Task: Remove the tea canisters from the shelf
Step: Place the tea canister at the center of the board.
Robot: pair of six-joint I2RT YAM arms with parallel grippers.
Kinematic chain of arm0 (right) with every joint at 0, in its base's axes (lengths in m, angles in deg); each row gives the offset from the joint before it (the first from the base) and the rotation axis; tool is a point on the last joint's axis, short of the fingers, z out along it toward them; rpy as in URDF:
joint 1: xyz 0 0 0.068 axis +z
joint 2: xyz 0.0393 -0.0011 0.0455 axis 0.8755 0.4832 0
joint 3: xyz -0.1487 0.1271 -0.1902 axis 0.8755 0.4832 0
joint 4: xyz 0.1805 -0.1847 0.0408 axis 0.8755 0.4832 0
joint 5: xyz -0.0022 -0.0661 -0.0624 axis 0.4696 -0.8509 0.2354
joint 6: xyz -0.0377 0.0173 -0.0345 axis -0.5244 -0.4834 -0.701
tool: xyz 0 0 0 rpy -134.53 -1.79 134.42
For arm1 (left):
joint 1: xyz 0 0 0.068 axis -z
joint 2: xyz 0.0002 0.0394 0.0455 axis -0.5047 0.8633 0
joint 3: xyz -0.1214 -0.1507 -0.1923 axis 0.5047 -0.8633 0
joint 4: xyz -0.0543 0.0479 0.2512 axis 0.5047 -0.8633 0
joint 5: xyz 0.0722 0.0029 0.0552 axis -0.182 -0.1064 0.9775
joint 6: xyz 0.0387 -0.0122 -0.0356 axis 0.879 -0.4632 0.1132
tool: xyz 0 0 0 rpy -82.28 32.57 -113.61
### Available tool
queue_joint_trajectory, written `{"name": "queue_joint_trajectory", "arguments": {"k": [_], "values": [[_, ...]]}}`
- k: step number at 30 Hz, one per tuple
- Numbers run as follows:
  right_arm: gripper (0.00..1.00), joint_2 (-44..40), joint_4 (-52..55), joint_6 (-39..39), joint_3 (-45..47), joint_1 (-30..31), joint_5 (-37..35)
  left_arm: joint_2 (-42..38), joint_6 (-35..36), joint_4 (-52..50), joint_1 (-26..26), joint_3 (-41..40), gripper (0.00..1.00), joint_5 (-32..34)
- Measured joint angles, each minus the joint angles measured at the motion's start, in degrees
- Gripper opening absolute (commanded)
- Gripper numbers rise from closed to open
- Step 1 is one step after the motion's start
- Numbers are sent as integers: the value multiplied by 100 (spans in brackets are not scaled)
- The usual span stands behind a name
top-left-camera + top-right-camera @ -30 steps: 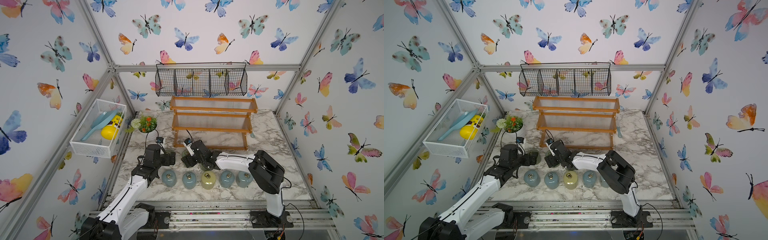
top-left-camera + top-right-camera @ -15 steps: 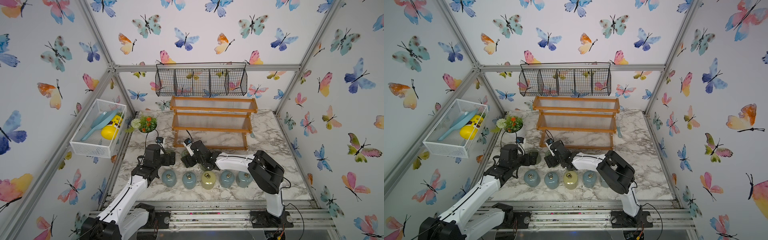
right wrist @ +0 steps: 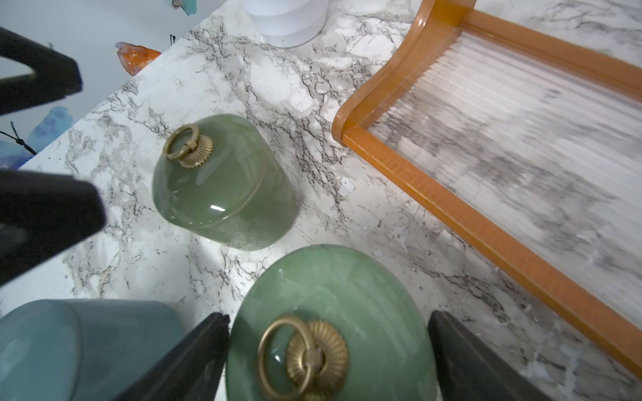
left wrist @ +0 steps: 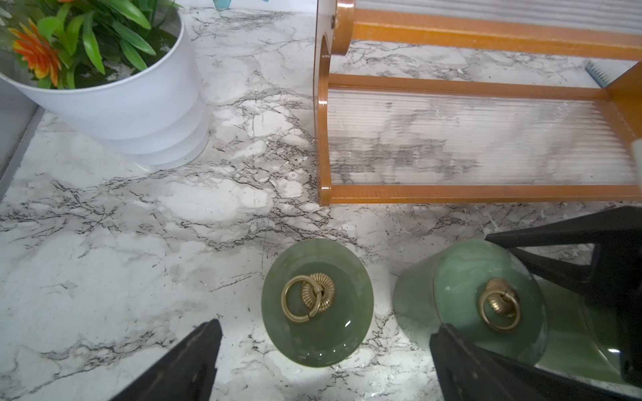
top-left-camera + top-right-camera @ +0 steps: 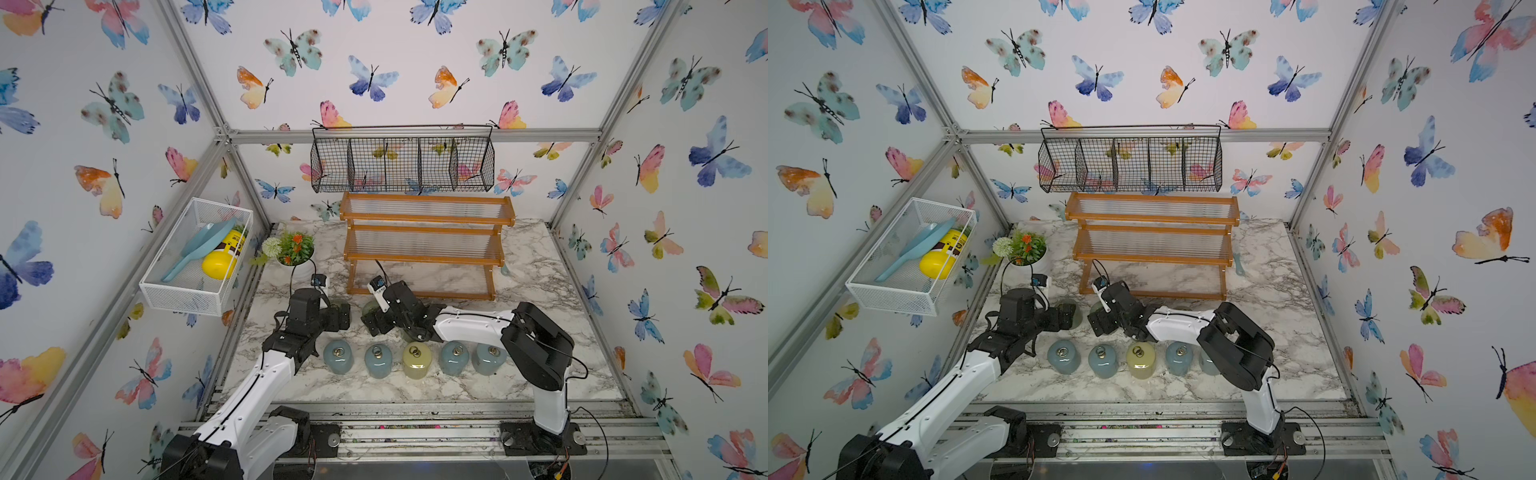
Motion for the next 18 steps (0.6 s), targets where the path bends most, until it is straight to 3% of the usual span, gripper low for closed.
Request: {"name": "queue_joint_trajectory", "arguments": {"k": [10, 18], "values": [[100, -619, 229, -31, 72, 0, -378, -232, 4, 59, -24, -66, 98, -2], [100, -2055, 560, -297, 879, -435, -953, -774, 109, 645, -507, -367, 98, -13]]}}
